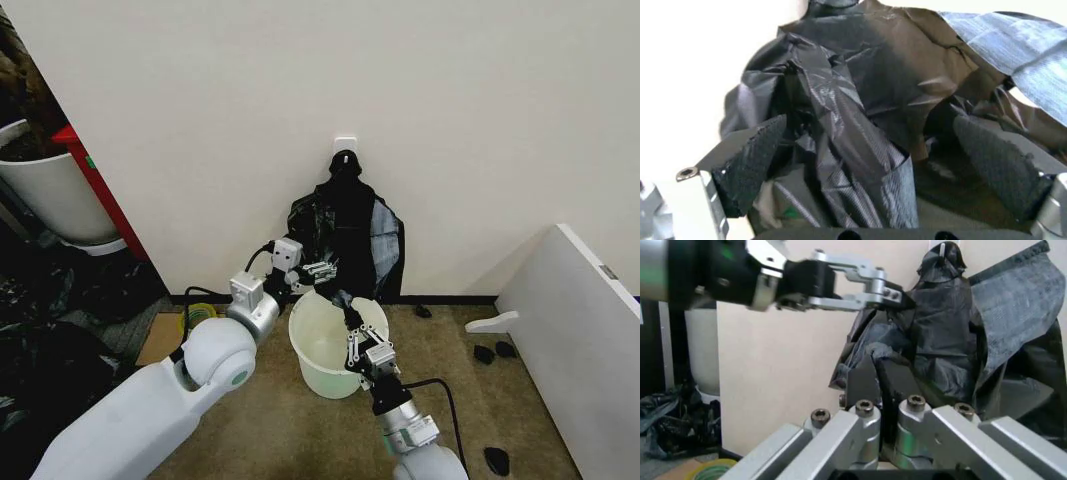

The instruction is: Place the garbage bag over the trash bin.

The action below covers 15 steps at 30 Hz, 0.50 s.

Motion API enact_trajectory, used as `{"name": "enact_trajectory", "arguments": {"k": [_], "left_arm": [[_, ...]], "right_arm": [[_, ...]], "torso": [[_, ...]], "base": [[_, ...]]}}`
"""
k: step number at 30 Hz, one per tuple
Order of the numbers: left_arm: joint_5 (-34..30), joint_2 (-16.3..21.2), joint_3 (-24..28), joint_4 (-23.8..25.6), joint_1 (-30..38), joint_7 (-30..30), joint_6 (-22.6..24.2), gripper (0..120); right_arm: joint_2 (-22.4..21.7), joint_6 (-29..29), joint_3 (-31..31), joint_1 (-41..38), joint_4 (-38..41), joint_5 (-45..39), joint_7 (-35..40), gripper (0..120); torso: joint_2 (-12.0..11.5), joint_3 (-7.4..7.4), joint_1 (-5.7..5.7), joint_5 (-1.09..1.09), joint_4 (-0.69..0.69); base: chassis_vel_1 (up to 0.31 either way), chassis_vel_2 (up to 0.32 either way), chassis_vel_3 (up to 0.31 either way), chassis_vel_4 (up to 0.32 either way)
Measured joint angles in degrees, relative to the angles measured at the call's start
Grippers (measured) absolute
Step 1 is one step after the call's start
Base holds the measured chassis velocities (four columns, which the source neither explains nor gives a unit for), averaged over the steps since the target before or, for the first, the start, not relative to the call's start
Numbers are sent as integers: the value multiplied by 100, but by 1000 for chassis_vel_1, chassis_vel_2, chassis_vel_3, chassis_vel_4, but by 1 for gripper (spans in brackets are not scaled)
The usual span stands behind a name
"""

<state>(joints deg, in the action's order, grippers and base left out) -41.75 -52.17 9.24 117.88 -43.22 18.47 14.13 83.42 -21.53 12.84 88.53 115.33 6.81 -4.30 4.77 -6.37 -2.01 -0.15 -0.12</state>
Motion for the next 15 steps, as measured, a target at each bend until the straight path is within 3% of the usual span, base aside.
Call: {"name": "enact_trajectory", "arguments": {"k": [4,15], "left_arm": [[-319,-144,164,-101,268,106,243,89],[-388,-363,259,-240,378,551,621,46]], "right_arm": [[-24,-8,-1,5,3,-18,-1,0],[-37,4,48,44,101,-94,-5,0]], "torso": [[0,0,0,1,-2],[0,0,1,1,-1]], "base": [[0,0,0,0],[0,0,0,0]]}}
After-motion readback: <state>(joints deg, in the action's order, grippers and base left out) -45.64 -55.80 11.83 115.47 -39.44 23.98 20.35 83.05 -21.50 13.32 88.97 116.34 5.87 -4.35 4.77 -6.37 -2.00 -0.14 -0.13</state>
